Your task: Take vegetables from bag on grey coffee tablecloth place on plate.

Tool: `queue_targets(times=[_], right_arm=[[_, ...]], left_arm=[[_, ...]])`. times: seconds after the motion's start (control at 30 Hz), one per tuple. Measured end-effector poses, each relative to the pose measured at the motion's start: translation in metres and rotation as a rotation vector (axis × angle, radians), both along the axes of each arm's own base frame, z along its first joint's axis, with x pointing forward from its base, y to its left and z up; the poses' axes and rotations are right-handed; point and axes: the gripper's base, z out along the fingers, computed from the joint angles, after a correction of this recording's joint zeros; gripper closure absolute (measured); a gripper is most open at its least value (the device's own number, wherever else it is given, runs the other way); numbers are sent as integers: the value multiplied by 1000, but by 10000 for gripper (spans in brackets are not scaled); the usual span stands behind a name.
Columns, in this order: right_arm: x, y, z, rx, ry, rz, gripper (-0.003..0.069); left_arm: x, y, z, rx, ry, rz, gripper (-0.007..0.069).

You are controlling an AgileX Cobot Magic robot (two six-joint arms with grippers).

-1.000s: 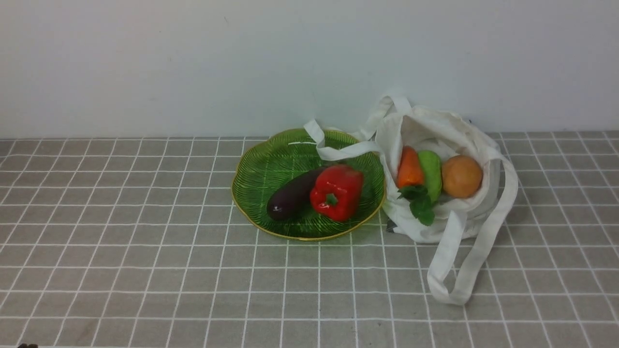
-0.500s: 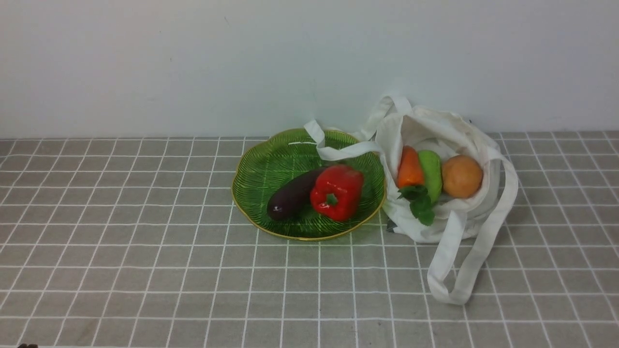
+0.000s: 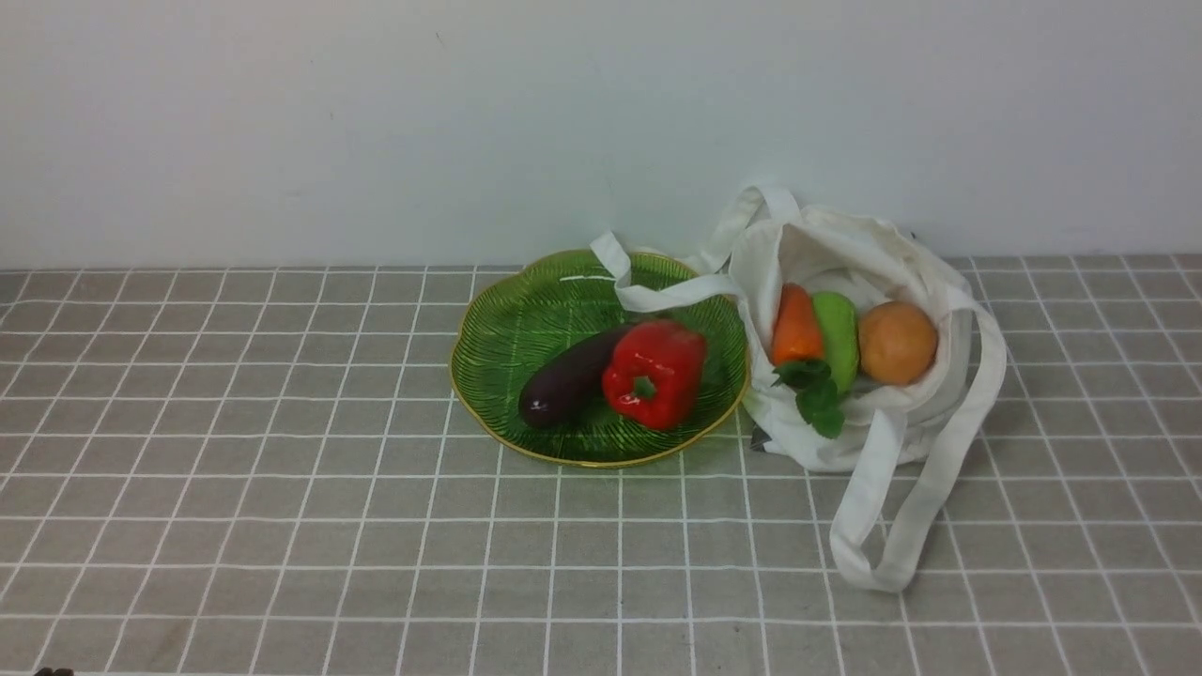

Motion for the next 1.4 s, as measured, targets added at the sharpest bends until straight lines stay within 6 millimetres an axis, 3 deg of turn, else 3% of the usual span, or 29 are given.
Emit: queue_targets(times=[0.27,0.4,0.5,0.73,1.4], right_arm=[[0,0,-11,-54,27,-5,673],[3,-3,-41,-88,84,-99,673],[5,-9,-79,-90,169,-214,673],[6,-17,-129,-104,264,-359,673],[6,-18,-130,-99,276,-374,673]], left_arm=[[0,0,0,0,0,0,629],[0,0,0,0,0,0,629],[0,0,0,0,0,0,629],[0,0,0,0,0,0,629],[0,0,0,0,0,0,629]])
